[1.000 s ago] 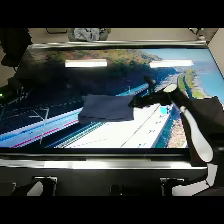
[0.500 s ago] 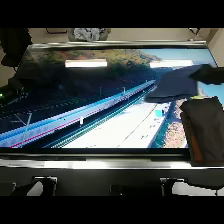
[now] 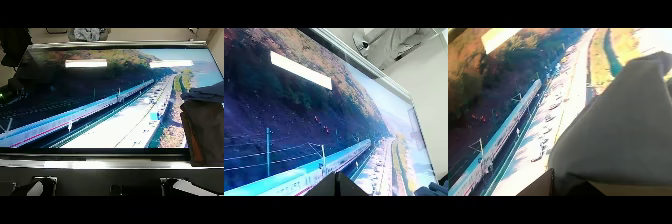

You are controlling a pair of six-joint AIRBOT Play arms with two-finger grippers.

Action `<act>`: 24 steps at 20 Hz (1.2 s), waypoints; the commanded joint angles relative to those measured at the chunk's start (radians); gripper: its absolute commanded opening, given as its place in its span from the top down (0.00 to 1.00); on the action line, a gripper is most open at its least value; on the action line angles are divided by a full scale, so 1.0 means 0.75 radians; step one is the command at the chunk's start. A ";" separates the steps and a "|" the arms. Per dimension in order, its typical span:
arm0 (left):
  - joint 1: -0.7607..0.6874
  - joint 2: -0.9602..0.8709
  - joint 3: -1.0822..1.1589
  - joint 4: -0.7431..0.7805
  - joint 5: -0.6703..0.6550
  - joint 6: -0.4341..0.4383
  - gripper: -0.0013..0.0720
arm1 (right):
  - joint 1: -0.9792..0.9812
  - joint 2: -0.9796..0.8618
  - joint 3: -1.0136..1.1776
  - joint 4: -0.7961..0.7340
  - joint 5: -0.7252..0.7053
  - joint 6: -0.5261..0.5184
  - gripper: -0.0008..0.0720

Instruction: Fold the shirts.

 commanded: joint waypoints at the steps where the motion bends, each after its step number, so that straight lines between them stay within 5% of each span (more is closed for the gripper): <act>1: 0.001 0.001 -0.001 0.001 0.002 0.015 0.95 | -0.138 0.042 0.008 -0.009 0.167 0.011 0.92; 4: 0.001 0.001 -0.001 0.001 0.018 0.016 0.95 | -0.156 0.055 -0.006 -0.248 0.388 -0.052 0.92; 11: 0.001 0.002 0.000 0.000 0.031 0.015 0.95 | -0.101 0.158 -0.362 -1.004 0.389 -0.137 0.92; 18: 0.001 0.002 0.000 0.000 0.032 0.015 0.95 | -0.103 0.158 -0.615 -1.064 0.259 -0.141 0.89; 19: 0.001 0.002 0.000 0.000 0.032 0.015 0.95 | -0.103 0.157 -0.631 -1.064 0.242 -0.134 0.60; 20: 0.001 0.002 0.000 -0.001 0.032 0.015 0.95 | -0.103 0.158 -0.631 -1.063 0.226 -0.135 0.18; 21: 0.000 0.002 0.001 -0.003 0.032 0.015 0.95 | -0.103 0.159 -0.627 -1.063 0.211 -0.162 0.02; 24: -0.017 0.002 0.048 -0.005 0.032 0.016 0.95 | -0.102 0.159 -0.474 -1.042 0.076 -0.327 0.03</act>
